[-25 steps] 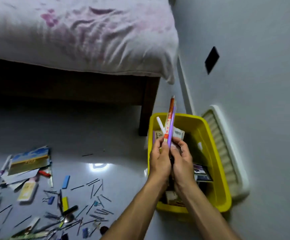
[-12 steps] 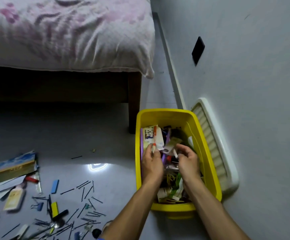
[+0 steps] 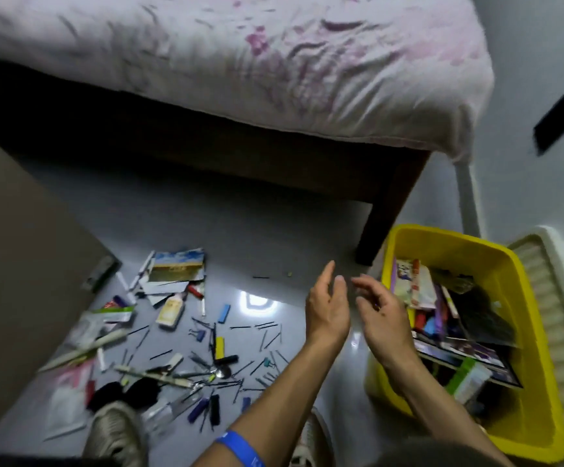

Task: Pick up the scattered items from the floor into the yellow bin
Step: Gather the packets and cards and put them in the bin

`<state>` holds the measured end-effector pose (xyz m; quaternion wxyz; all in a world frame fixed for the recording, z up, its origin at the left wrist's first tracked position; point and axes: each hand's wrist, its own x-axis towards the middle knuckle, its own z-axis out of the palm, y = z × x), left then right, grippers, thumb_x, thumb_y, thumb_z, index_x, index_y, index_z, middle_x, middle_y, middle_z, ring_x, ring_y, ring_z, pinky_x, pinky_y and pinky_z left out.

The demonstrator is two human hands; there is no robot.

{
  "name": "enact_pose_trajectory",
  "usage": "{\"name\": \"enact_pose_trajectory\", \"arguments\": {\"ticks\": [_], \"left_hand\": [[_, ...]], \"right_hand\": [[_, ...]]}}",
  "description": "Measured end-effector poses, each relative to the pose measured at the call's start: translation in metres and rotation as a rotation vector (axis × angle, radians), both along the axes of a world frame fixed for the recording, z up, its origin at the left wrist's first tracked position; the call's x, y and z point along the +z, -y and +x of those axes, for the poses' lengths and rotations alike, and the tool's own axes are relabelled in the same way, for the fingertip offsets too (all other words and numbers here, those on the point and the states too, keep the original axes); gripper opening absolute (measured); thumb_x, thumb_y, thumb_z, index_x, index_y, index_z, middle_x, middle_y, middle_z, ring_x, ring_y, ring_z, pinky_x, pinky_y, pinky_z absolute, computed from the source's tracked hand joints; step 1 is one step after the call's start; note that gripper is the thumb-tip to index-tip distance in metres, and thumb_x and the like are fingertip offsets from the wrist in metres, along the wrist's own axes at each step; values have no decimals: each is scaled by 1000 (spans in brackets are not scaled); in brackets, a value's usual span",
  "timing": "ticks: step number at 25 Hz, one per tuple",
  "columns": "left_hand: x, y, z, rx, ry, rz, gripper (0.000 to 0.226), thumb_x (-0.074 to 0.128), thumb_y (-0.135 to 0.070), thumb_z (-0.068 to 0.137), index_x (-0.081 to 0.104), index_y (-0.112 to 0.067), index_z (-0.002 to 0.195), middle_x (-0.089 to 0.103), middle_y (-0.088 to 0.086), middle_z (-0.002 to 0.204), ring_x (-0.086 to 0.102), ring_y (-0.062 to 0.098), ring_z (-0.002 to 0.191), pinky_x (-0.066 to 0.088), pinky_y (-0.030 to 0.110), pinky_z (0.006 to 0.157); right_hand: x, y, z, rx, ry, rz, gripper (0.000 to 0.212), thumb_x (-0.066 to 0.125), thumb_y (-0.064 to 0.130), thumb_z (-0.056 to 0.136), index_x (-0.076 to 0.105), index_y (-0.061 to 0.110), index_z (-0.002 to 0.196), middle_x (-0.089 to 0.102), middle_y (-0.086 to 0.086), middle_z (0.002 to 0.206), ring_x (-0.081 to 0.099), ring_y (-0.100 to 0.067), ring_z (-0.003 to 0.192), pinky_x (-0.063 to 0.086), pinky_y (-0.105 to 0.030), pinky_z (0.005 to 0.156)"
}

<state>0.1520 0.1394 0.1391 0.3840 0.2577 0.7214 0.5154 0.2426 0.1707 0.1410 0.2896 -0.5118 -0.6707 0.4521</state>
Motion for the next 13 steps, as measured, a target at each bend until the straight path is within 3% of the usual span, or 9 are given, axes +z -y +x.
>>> {"name": "enact_pose_trajectory", "arguments": {"ticks": [3,7,13], "left_hand": [[-13,28,-70,123,7,-39,45,39,-35,103,39,-31,147,42,-3,151,41,12,136,36,25,105],[-51,69,-162,320,8,-156,44,41,-34,102,42,-30,145,46,-1,148,47,17,131,37,26,101],[-120,138,-277,515,-32,-396,40,51,-24,97,51,-24,138,55,5,139,53,24,121,44,35,101]], "right_hand": [[-14,21,-66,183,46,-34,35,53,2,95,63,24,121,57,5,133,51,-12,122,42,-23,94],[-46,41,-141,358,74,-139,32,54,8,95,63,35,110,58,27,109,55,-7,113,42,-21,85],[-110,46,-252,535,192,-198,29,54,9,94,66,30,110,62,9,121,57,-11,113,49,-30,89]]}}
